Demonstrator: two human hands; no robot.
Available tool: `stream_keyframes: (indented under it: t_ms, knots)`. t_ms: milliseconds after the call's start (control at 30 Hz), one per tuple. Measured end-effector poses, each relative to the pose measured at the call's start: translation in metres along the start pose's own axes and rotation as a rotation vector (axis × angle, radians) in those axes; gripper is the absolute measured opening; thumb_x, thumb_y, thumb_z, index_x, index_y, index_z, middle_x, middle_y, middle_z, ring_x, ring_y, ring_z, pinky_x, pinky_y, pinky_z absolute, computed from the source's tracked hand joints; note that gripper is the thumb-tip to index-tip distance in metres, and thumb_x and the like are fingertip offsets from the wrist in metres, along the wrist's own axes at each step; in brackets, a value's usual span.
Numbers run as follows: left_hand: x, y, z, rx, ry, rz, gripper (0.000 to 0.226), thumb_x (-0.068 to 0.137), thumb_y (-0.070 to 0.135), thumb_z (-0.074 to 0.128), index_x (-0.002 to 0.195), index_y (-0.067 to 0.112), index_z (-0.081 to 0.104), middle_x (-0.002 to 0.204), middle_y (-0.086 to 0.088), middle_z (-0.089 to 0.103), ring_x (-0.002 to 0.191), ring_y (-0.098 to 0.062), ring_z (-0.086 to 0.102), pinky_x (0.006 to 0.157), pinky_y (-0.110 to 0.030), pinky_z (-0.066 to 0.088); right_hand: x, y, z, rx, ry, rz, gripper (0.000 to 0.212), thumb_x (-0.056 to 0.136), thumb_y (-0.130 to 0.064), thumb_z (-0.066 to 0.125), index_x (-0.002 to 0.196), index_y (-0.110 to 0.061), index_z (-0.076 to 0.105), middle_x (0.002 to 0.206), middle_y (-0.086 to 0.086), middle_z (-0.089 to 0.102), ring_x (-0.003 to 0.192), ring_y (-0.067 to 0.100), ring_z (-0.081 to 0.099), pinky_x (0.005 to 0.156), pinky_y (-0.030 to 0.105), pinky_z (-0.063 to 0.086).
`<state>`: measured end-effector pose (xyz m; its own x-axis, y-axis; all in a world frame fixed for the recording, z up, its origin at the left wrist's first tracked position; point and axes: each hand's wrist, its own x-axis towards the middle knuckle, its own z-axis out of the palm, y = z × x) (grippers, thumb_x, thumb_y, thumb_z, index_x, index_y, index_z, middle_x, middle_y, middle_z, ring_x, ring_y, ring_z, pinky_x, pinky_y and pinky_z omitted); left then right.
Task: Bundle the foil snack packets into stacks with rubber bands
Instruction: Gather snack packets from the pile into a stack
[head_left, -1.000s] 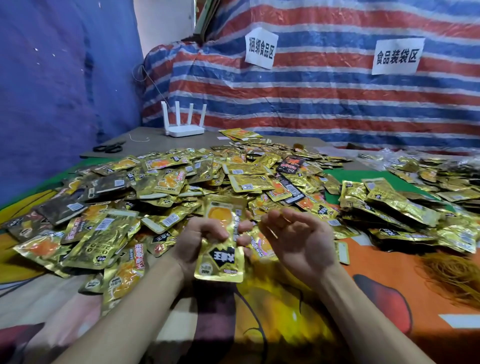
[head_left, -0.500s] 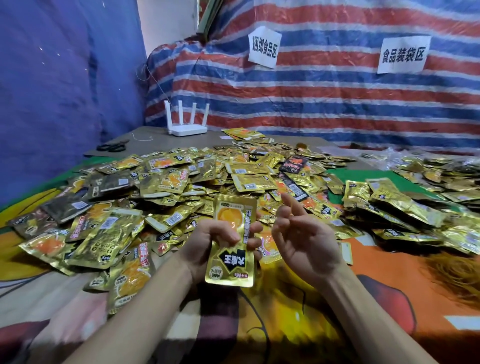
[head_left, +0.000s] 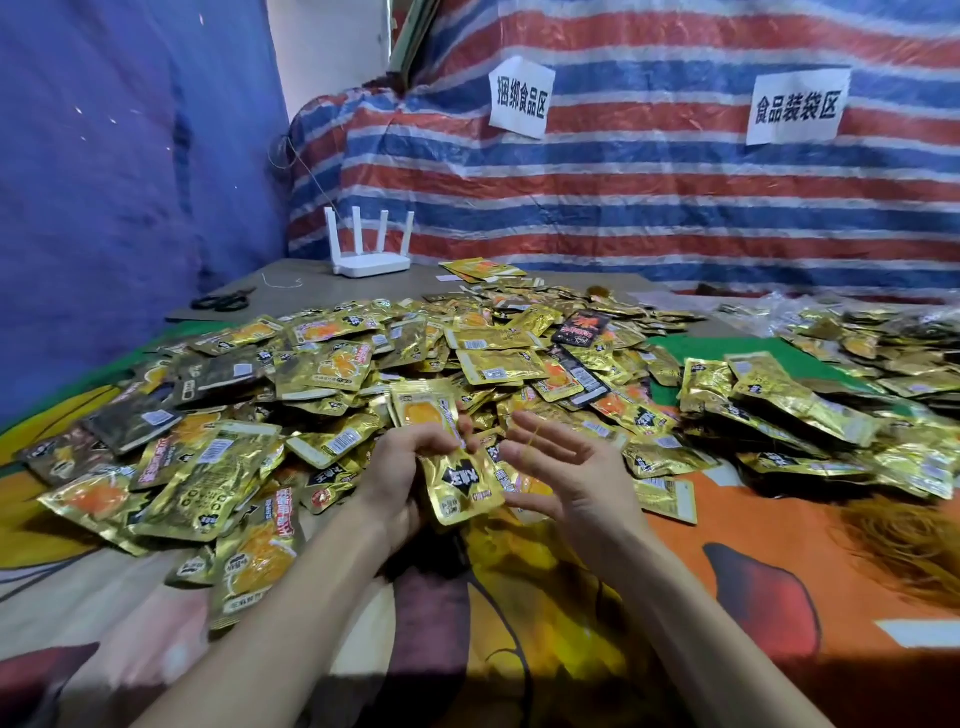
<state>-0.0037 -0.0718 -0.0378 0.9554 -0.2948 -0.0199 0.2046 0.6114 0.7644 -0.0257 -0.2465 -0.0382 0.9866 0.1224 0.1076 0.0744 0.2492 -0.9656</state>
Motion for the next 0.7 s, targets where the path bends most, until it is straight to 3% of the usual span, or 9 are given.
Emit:
stream_keyframes:
  t_ms: [100,267,400,467,600,700]
  knots:
    - [0.000,-0.001,-0.003,-0.008,-0.067,0.106,0.026,0.068,0.001,0.058,0.088,0.012,0.071,0.083,-0.008,0.062,0.071,-0.023,0.064,0.066,-0.036,0.057,-0.003,0.005,0.012,-0.098,-0.036,0.095,0.080,0.050,-0.022,0.101,0.122,-0.012,0.069,0.118,0.011,0.071,0.101,0.025,0.074,0.072,0.042,0.062]
    - [-0.002,-0.005,-0.001,0.069,-0.075,0.200,0.022,0.074,0.008,0.063,0.088,0.018,0.076,0.093,-0.008,0.068,0.079,-0.025,0.067,0.074,-0.037,0.057,-0.009,0.010,0.036,-0.004,-0.173,0.153,0.047,0.078,-0.008,0.085,0.121,-0.007,0.064,0.103,0.012,0.076,0.091,0.029,0.074,0.071,0.042,0.063]
    - [-0.004,0.000,-0.001,0.065,-0.061,0.253,0.022,0.075,0.009,0.064,0.092,0.019,0.074,0.102,-0.007,0.068,0.083,-0.024,0.067,0.072,-0.034,0.057,-0.006,0.012,0.048,0.085,-0.122,0.141,0.042,0.078,-0.002,0.083,0.114,-0.010,0.064,0.099,0.015,0.075,0.084,0.030,0.075,0.060,0.035,0.060]
    - [-0.006,0.001,-0.002,0.059,-0.074,0.195,0.022,0.075,0.013,0.065,0.094,0.020,0.075,0.104,-0.007,0.070,0.086,-0.024,0.069,0.074,-0.035,0.058,-0.004,0.011,0.049,0.059,-0.100,0.132,0.047,0.074,-0.004,0.086,0.114,-0.013,0.064,0.099,0.013,0.076,0.084,0.027,0.075,0.060,0.032,0.058]
    - [-0.010,0.002,-0.002,0.094,-0.148,-0.010,0.032,0.077,0.022,0.069,0.106,0.013,0.079,0.113,-0.013,0.070,0.105,-0.030,0.066,0.098,-0.046,0.050,0.006,-0.001,0.038,-0.052,-0.136,0.071,0.043,0.070,-0.005,0.089,0.108,-0.014,0.071,0.101,0.001,0.077,0.090,0.021,0.074,0.062,0.030,0.056]
    - [-0.011,-0.002,0.002,0.134,-0.145,0.057,0.052,0.074,0.024,0.078,0.123,0.009,0.071,0.129,-0.016,0.062,0.118,-0.034,0.058,0.111,-0.055,0.038,0.011,-0.005,0.031,-0.032,-0.191,0.138,0.046,0.065,-0.007,0.089,0.109,-0.010,0.074,0.109,0.005,0.076,0.092,0.025,0.074,0.063,0.033,0.056]
